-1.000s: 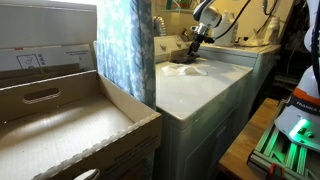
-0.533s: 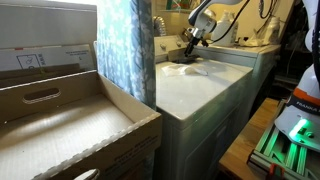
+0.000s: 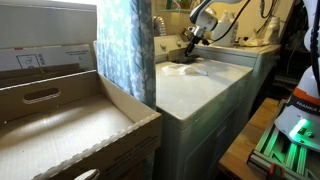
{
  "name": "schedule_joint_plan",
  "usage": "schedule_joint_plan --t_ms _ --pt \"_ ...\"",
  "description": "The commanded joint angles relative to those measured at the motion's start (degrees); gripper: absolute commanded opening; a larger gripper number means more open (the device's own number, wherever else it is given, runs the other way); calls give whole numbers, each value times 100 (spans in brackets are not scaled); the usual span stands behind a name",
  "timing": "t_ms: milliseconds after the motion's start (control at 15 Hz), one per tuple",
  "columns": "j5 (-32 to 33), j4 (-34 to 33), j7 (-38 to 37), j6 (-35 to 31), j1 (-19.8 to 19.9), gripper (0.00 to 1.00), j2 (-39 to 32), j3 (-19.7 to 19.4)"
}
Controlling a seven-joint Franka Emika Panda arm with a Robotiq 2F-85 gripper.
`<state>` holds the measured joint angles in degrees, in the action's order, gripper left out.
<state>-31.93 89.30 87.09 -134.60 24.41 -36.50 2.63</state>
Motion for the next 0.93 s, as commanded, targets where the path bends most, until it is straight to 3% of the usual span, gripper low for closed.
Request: schedule_joint_plan --t_ms 0,467,867 --pt "153 -214 35 670 167 100 36 17" --pt "609 -429 260 1847 181 100 75 -153" --pt "980 -500 598 2155 129 100 23 -247"
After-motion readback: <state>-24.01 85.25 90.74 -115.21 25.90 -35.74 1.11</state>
